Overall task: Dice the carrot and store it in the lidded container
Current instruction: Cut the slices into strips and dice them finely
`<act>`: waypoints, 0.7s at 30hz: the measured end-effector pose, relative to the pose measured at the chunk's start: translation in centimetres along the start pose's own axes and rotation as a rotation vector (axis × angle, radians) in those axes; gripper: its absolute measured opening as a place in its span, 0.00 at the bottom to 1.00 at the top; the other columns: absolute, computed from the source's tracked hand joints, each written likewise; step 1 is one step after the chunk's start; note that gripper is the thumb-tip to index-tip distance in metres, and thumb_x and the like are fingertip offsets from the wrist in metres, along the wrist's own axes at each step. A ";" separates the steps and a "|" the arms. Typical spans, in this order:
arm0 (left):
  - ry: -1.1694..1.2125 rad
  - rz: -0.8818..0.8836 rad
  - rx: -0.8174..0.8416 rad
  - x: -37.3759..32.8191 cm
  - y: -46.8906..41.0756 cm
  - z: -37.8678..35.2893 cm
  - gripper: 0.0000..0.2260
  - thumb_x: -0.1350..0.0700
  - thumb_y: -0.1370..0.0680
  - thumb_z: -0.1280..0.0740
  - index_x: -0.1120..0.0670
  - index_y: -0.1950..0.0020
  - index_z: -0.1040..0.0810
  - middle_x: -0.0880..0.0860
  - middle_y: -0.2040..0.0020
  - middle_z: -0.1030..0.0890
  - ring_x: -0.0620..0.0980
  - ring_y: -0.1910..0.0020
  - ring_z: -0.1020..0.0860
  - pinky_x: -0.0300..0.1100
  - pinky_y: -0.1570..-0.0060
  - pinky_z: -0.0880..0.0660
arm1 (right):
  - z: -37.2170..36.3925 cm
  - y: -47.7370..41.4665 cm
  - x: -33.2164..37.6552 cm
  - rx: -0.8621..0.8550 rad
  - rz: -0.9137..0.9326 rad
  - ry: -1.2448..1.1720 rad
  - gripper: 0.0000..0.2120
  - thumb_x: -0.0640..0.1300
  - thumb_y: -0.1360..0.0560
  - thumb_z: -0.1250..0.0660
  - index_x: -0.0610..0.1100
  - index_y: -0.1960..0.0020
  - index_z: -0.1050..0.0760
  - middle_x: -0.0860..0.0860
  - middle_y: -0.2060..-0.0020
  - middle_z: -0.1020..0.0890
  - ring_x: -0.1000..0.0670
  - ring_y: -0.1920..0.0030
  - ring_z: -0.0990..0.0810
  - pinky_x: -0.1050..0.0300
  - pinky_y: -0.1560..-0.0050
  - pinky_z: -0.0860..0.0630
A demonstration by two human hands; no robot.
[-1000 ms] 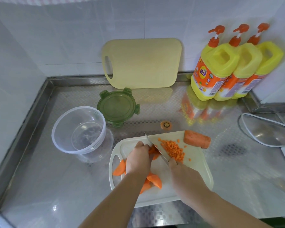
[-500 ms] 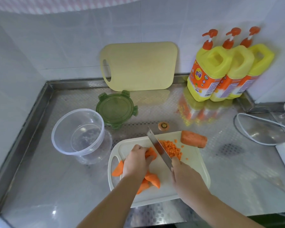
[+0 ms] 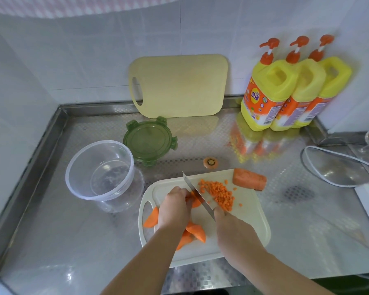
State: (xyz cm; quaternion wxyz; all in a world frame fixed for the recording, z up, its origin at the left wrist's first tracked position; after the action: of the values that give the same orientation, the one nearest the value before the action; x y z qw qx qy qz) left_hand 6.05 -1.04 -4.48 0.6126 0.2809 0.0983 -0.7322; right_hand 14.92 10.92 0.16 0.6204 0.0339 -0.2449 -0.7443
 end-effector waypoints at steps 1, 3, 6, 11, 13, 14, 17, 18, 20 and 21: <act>0.000 -0.002 0.001 0.0 0.0 0.0 0.10 0.55 0.20 0.38 0.54 0.44 0.20 0.51 0.46 0.23 0.51 0.50 0.23 0.43 0.52 0.25 | -0.1 -0.1 0.0 0.000 0.001 0.013 0.18 0.37 0.20 0.46 0.46 0.31 0.41 0.51 0.45 0.24 0.52 0.58 0.27 0.60 0.59 0.32; -0.006 -0.005 0.005 0.0 -0.1 -0.1 0.10 0.55 0.20 0.39 0.55 0.44 0.20 0.51 0.46 0.23 0.51 0.50 0.23 0.44 0.51 0.25 | -0.3 -0.4 0.0 0.011 0.002 0.038 0.20 0.37 0.20 0.45 0.47 0.29 0.43 0.50 0.45 0.25 0.51 0.56 0.25 0.59 0.59 0.32; -0.004 -0.003 0.000 0.0 -0.2 -0.1 0.10 0.55 0.20 0.39 0.55 0.45 0.20 0.52 0.47 0.23 0.52 0.50 0.22 0.45 0.52 0.25 | -0.7 -0.7 0.1 0.046 0.004 0.107 0.24 0.37 0.20 0.45 0.46 0.27 0.47 0.50 0.44 0.24 0.50 0.48 0.21 0.58 0.57 0.29; 0.008 -0.003 0.005 0.2 -0.1 -0.1 0.10 0.56 0.20 0.40 0.55 0.46 0.20 0.52 0.49 0.23 0.52 0.52 0.22 0.46 0.53 0.25 | -1.1 -0.9 0.2 0.051 -0.008 0.131 0.26 0.37 0.20 0.45 0.46 0.25 0.49 0.51 0.45 0.23 0.50 0.48 0.21 0.59 0.55 0.27; 0.006 -0.006 0.004 0.1 -0.1 -0.1 0.10 0.56 0.20 0.39 0.56 0.47 0.19 0.52 0.49 0.23 0.52 0.52 0.22 0.46 0.53 0.25 | -0.9 -1.1 0.3 0.035 -0.007 0.114 0.25 0.38 0.20 0.45 0.46 0.25 0.49 0.51 0.47 0.22 0.51 0.49 0.21 0.59 0.57 0.28; 0.002 -0.008 0.006 0.0 -0.1 0.0 0.09 0.56 0.20 0.39 0.55 0.47 0.19 0.51 0.49 0.23 0.51 0.52 0.22 0.46 0.53 0.25 | -0.8 -1.3 0.3 0.027 -0.012 0.095 0.25 0.38 0.19 0.46 0.47 0.25 0.48 0.51 0.49 0.22 0.51 0.51 0.21 0.60 0.57 0.29; -0.014 -0.017 0.016 -0.1 0.1 0.2 0.09 0.56 0.20 0.39 0.54 0.47 0.19 0.51 0.50 0.23 0.51 0.52 0.23 0.44 0.53 0.26 | -0.5 -1.8 0.1 0.020 -0.015 0.031 0.19 0.39 0.19 0.47 0.47 0.29 0.42 0.51 0.54 0.25 0.50 0.51 0.22 0.60 0.57 0.30; -0.005 -0.014 0.016 -0.1 0.1 0.2 0.09 0.56 0.21 0.39 0.53 0.48 0.19 0.51 0.50 0.23 0.50 0.52 0.23 0.44 0.52 0.26 | -0.5 -1.7 0.0 0.023 -0.015 0.021 0.17 0.39 0.19 0.47 0.47 0.31 0.39 0.52 0.55 0.26 0.50 0.50 0.22 0.60 0.56 0.30; 0.016 -0.008 0.011 -0.1 0.1 0.3 0.09 0.56 0.21 0.38 0.51 0.47 0.18 0.51 0.50 0.22 0.50 0.51 0.23 0.42 0.52 0.27 | -0.7 -1.4 -0.4 0.013 -0.031 -0.013 0.14 0.41 0.18 0.47 0.46 0.33 0.37 0.52 0.54 0.26 0.50 0.48 0.22 0.59 0.54 0.29; 0.023 -0.003 0.013 -0.1 0.2 0.3 0.09 0.56 0.21 0.37 0.51 0.47 0.18 0.51 0.49 0.22 0.50 0.51 0.23 0.41 0.51 0.28 | -0.9 -1.2 -0.7 0.005 -0.046 -0.041 0.13 0.42 0.18 0.48 0.46 0.34 0.36 0.51 0.54 0.26 0.49 0.48 0.22 0.59 0.54 0.30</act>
State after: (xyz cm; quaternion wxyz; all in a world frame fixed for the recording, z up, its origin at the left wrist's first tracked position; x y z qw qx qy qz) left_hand 6.13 -1.14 -4.08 0.6086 0.2931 0.1009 -0.7304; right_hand 14.28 11.42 -1.26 0.5980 0.0255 -0.2585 -0.7582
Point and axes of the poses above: each hand's wrist, its own y-axis away from the middle knuckle, its own z-axis out of the back of the hand, x = y × z, the point moved 2 cm from there along -y, towards the middle knuckle
